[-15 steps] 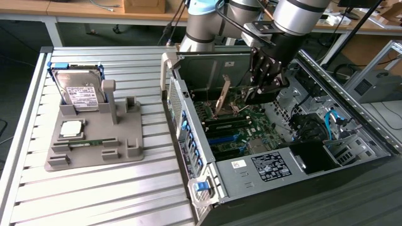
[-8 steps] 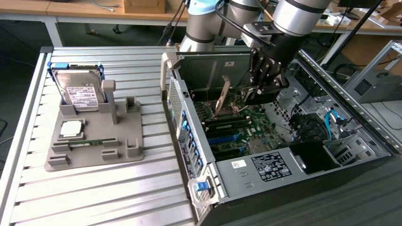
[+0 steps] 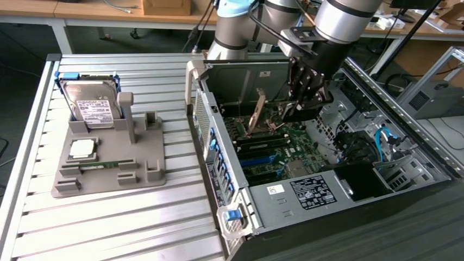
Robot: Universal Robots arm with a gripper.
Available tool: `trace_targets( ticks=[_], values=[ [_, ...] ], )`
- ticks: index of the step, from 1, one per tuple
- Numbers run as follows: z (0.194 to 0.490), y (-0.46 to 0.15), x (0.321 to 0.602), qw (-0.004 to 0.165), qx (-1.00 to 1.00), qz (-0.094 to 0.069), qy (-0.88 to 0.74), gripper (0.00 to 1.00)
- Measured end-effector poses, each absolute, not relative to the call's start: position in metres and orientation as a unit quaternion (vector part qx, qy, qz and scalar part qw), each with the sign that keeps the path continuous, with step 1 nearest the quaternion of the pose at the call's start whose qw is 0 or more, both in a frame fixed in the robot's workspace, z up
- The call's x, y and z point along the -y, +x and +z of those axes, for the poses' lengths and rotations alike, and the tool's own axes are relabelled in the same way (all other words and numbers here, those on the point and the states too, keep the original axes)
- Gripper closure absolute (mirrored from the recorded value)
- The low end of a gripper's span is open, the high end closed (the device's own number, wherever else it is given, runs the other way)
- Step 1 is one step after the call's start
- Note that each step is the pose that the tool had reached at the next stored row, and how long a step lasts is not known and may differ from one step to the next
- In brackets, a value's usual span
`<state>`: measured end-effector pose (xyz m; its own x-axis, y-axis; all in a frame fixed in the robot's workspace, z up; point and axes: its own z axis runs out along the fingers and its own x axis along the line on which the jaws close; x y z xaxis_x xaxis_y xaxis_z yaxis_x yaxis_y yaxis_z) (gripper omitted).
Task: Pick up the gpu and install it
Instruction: 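Insert the gpu into the slot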
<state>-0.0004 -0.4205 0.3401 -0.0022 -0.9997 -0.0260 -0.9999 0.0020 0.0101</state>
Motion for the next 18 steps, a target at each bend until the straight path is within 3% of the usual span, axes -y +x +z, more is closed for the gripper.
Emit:
trace_targets(
  ticks=[18],
  values=[
    [0.3354, -0.0021, 0.4272, 0.006, -0.708, 0.013, -0.706, 0.73]
  ],
)
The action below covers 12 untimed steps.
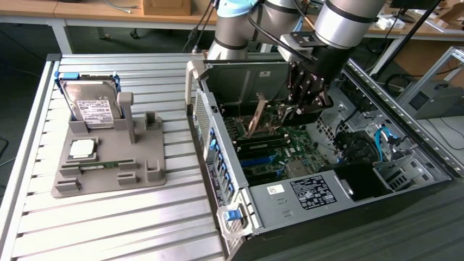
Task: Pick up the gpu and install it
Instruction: 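Insert the gpu into the slot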
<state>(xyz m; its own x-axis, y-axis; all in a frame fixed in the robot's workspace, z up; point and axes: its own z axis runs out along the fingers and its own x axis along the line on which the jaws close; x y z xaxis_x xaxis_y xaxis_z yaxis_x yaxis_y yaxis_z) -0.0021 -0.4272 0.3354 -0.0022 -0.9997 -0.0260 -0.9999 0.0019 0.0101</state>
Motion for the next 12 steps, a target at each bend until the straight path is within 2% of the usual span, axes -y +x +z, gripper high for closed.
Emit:
trace_targets(
  ticks=[12],
  values=[
    [0.3322, -0.0038, 0.4310, 0.006, -0.708, 0.013, -0.706, 0.73]
  ],
)
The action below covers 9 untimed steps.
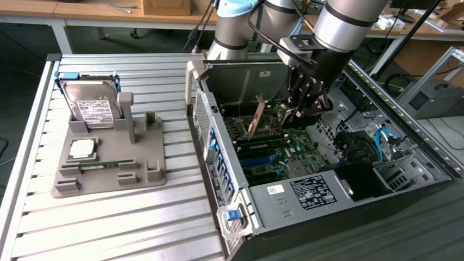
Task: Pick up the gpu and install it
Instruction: 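Insert the gpu into the slot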
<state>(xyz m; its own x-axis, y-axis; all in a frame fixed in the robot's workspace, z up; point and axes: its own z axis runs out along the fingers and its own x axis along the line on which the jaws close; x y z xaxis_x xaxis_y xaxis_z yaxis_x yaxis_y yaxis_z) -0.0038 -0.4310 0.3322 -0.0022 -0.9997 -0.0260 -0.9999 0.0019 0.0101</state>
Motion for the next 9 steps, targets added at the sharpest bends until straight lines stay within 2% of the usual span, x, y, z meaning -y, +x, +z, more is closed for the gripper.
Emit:
trace_targets(
  ticks=[9],
  values=[
    [0.3293, -0.0042, 0.4329, 0.006, -0.708, 0.013, -0.706, 0.73]
  ],
)
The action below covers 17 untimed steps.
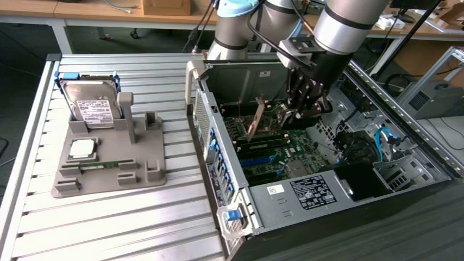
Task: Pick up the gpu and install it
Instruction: 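Insert the gpu into the slot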
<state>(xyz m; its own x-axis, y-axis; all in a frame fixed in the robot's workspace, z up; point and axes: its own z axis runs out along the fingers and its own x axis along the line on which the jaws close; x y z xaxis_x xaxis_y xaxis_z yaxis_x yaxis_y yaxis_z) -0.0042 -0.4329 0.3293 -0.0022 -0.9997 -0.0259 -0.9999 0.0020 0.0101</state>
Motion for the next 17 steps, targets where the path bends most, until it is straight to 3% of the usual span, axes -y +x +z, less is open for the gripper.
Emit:
trace_targets(
  ticks=[17],
  values=[
    [0.3247, -0.0045, 0.4345, 0.006, -0.708, 0.013, -0.706, 0.73]
  ],
)
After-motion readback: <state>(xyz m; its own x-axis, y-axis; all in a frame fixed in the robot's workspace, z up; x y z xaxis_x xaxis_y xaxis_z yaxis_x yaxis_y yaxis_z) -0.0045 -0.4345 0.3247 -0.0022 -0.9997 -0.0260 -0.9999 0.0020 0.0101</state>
